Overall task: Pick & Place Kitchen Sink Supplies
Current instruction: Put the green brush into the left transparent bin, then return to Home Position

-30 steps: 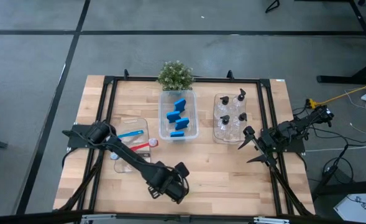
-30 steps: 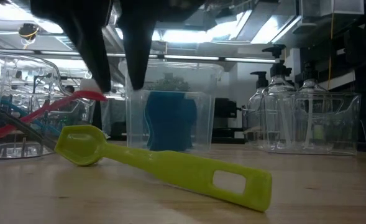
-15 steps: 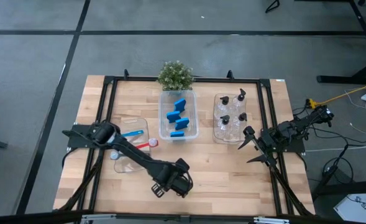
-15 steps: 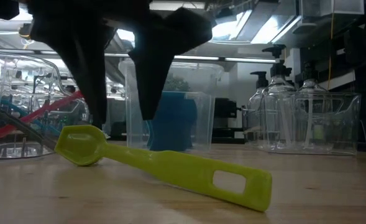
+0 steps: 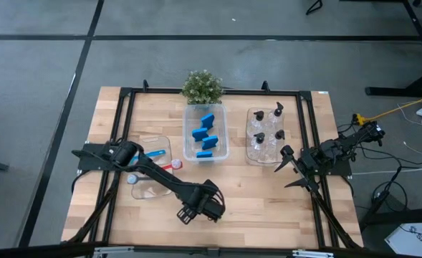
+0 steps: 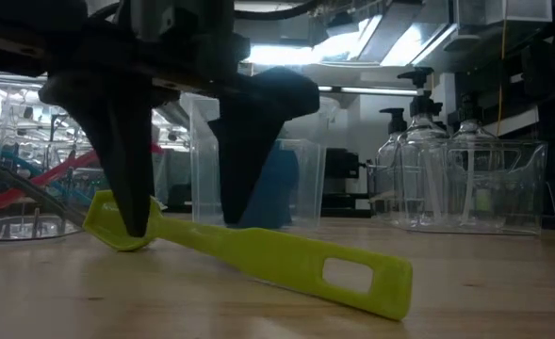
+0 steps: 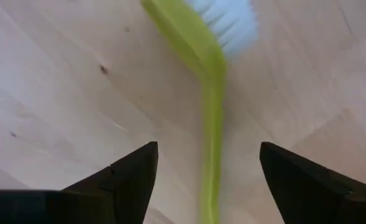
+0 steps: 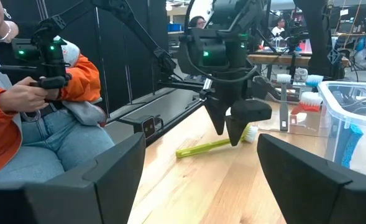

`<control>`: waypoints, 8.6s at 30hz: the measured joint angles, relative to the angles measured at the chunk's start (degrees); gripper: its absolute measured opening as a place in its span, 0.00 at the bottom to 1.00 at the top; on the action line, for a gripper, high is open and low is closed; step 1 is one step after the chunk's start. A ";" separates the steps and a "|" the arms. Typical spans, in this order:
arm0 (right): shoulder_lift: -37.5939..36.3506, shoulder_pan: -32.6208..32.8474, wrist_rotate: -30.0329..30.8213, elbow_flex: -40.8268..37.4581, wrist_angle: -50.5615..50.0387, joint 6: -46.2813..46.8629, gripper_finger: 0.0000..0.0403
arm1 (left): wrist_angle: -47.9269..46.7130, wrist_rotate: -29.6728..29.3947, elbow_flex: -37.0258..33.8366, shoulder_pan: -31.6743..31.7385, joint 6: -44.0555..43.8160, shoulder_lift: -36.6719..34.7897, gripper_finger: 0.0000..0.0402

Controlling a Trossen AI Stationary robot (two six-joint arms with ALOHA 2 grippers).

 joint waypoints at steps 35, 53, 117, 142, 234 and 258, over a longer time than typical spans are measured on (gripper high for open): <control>0.00 0.00 0.00 -0.01 0.00 -0.03 0.77 | 7.64 -9.01 -5.41 -0.44 27.38 -0.20 0.07; 0.01 0.00 0.01 0.00 0.00 0.00 0.77 | 6.44 -15.58 2.68 -3.20 59.64 -1.01 0.04; 0.00 0.00 0.00 -0.01 0.00 -0.10 0.77 | 16.07 -12.35 5.58 -6.89 132.58 -16.93 0.05; 0.00 0.01 0.00 0.01 0.00 -0.01 0.77 | -6.58 -1.47 -8.50 -9.82 131.28 -39.63 0.04; 0.01 0.00 0.01 0.00 0.00 -0.11 0.77 | 32.69 25.39 -66.44 16.05 156.44 -61.18 0.15; 0.01 0.01 0.01 0.00 0.00 -0.04 0.77 | 25.28 21.32 -64.52 16.15 156.23 -62.50 0.30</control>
